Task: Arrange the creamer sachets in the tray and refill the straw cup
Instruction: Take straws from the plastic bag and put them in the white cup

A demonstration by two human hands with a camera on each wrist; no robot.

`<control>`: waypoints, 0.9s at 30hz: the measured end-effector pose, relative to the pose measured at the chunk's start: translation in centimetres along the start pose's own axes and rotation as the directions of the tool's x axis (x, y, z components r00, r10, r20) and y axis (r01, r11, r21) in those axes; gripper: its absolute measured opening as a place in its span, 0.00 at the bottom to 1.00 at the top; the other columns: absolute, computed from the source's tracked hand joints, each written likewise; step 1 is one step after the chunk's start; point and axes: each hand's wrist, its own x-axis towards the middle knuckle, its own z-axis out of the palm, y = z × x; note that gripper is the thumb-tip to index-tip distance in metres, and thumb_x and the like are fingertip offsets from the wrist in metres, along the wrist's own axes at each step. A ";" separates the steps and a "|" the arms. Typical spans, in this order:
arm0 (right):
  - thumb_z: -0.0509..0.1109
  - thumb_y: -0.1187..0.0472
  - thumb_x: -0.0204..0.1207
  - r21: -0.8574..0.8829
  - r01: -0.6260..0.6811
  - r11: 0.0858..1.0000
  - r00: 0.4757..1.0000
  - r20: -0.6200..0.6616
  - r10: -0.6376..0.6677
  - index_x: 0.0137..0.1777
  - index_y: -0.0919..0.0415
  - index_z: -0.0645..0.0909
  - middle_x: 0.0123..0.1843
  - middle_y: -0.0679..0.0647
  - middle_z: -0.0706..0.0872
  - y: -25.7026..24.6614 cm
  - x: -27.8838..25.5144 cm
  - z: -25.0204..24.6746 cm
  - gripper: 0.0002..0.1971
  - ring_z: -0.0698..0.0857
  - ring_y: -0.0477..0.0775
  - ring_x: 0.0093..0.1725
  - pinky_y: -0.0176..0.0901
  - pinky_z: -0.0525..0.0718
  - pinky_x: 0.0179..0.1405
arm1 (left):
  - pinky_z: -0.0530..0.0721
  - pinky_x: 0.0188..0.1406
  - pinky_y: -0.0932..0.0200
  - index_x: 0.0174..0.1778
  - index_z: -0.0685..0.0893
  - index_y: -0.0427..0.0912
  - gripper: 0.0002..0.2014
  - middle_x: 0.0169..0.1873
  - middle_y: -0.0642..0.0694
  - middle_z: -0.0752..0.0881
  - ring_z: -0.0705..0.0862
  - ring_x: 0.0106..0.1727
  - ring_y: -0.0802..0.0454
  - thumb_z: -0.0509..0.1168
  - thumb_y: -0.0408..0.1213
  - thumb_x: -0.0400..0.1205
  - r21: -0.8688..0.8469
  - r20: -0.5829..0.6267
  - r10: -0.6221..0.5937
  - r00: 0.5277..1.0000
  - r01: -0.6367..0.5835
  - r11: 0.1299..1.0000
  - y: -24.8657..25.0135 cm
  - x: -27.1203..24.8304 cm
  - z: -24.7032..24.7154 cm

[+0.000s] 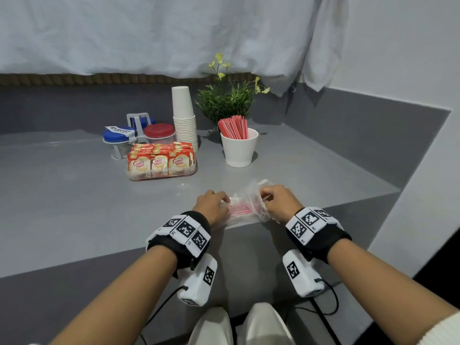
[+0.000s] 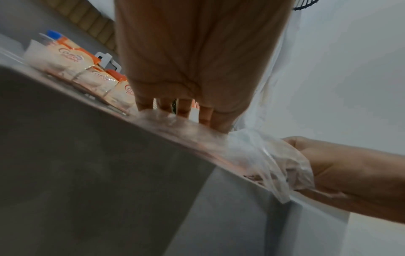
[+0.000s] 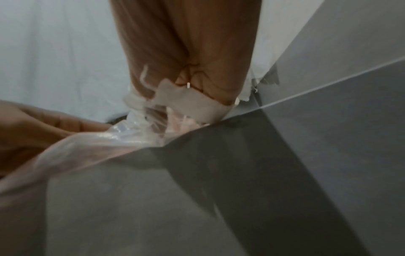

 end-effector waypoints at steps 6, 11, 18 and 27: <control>0.69 0.72 0.67 -0.193 0.086 0.977 0.988 0.143 -0.059 0.54 0.66 0.83 0.53 0.64 0.86 0.8 -0.6 -0.8 0.14 0.83 0.65 0.50 0.51 0.83 0.53 | 0.62 0.79 0.49 0.80 0.60 0.46 0.30 0.77 0.41 0.63 0.62 0.78 0.43 0.59 0.48 0.83 0.109 0.174 0.092 0.980 -0.112 0.988 -1.3 -0.7 0.1; 0.70 0.68 0.72 -0.269 0.128 0.955 0.984 0.155 -0.088 0.57 0.64 0.85 0.61 0.65 0.79 1.2 -0.5 -0.1 0.13 0.79 0.65 0.61 0.41 0.74 0.57 | 0.61 0.78 0.46 0.81 0.53 0.46 0.30 0.79 0.42 0.60 0.58 0.80 0.44 0.53 0.50 0.85 0.274 0.167 0.108 0.980 -0.151 0.950 -1.7 -0.9 0.8; 0.69 0.69 0.73 -0.253 0.108 0.962 0.993 0.081 -0.090 0.54 0.68 0.83 0.59 0.63 0.82 1.1 -1.1 0.8 0.10 0.80 0.61 0.59 0.43 0.74 0.59 | 0.58 0.80 0.42 0.82 0.49 0.45 0.31 0.82 0.45 0.53 0.52 0.83 0.45 0.49 0.53 0.85 0.342 0.123 0.087 0.989 -0.124 0.932 -2.2 -1.2 1.7; 0.65 0.60 0.78 -0.314 0.068 0.947 0.982 0.189 -0.007 0.59 0.67 0.79 0.59 0.64 0.80 0.9 -1.1 1.2 0.13 0.79 0.65 0.60 0.54 0.77 0.62 | 0.66 0.71 0.47 0.72 0.67 0.44 0.22 0.72 0.41 0.68 0.65 0.73 0.40 0.55 0.49 0.84 0.282 -0.066 0.081 0.995 -0.059 0.958 -0.9 -2.5 2.1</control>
